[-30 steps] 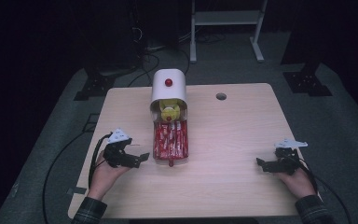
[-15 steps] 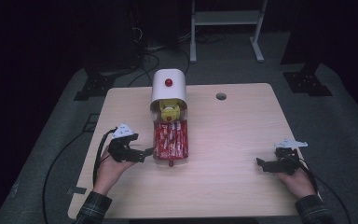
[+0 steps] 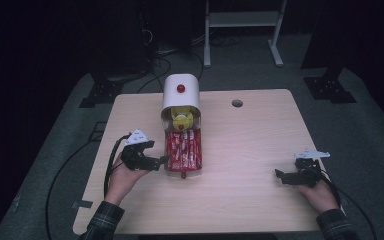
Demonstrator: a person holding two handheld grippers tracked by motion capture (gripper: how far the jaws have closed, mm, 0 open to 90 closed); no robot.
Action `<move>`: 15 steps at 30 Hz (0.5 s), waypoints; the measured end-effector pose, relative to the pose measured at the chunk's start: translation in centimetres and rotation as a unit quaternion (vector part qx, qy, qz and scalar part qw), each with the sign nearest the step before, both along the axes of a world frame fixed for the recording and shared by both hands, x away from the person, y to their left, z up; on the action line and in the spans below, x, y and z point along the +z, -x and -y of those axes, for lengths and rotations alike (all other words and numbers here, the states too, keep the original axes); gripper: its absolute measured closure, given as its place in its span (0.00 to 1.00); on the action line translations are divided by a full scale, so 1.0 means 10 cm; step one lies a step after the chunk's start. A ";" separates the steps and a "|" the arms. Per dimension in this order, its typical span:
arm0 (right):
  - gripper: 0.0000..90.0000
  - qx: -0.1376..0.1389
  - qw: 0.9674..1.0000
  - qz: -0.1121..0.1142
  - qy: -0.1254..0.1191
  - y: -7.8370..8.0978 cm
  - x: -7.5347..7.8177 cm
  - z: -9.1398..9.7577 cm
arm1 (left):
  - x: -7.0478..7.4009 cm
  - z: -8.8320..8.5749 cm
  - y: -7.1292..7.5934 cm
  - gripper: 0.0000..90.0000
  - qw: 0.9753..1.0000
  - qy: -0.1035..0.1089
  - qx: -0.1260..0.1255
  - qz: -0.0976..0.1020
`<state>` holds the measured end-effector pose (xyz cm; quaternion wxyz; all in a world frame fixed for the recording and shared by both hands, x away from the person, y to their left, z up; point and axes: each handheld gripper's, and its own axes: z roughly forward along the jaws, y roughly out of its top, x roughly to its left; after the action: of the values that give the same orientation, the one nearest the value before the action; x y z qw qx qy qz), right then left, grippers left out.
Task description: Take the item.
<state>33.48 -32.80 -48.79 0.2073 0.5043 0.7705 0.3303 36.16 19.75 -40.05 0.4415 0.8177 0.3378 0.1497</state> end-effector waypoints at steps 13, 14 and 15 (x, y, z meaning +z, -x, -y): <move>0.03 0.000 1.000 0.000 0.000 0.00 0.00 0.00 | 0.03 0.16 -0.05 0.30 1.000 -0.007 -0.011 0.018; 0.03 0.000 1.000 0.000 0.000 0.00 0.00 0.00 | 0.03 0.17 -0.06 0.31 1.000 -0.008 -0.012 0.017; 0.03 0.000 1.000 0.000 0.000 0.00 0.00 0.00 | 0.03 0.19 -0.07 0.34 1.000 -0.009 -0.013 0.019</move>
<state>33.48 -32.80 -48.79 0.2072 0.5043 0.7705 0.3303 36.89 17.86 -39.76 0.4426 0.8229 0.3172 0.1623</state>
